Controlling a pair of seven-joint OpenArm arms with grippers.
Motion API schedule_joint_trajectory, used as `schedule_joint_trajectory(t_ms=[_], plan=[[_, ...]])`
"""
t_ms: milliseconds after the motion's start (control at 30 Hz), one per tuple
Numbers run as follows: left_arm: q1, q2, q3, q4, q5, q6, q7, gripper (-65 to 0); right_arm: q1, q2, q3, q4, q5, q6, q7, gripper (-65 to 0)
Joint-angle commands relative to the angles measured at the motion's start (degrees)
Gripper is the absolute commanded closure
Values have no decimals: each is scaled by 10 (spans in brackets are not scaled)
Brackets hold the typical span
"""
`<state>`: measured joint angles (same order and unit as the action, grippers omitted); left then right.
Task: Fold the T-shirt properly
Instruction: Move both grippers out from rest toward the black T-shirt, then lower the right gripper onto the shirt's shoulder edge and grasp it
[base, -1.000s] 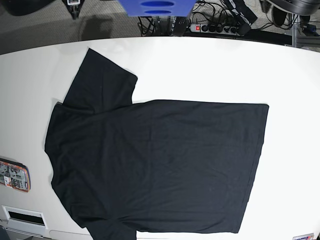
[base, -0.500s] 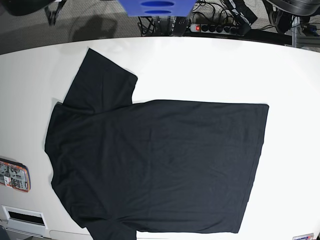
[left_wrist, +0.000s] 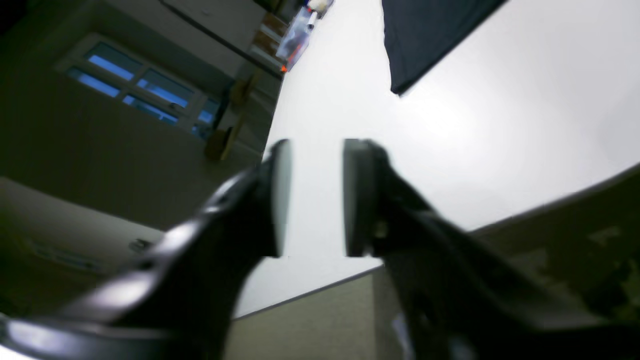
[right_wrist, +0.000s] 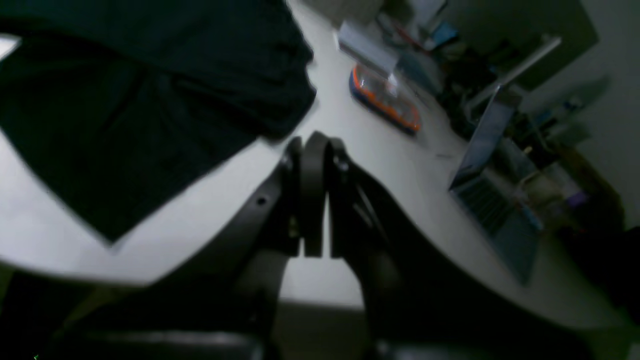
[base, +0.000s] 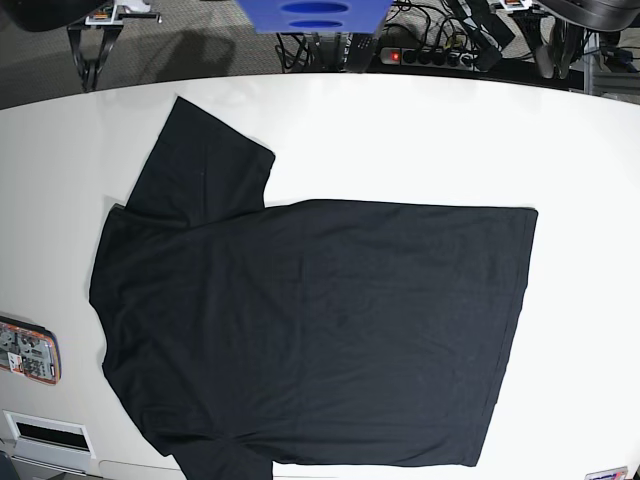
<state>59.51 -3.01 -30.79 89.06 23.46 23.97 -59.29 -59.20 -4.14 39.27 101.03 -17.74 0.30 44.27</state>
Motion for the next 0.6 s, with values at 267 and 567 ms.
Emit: schedule_joint_trajectory(t_ms=[267, 567], plan=[[-14, 26, -4, 28, 49, 7, -9, -232, -8, 6, -53, 55, 9, -2, -116, 0], [-78, 106, -5, 70, 82, 6, 80, -237, 42, 152, -177, 73, 9, 38, -250, 0]])
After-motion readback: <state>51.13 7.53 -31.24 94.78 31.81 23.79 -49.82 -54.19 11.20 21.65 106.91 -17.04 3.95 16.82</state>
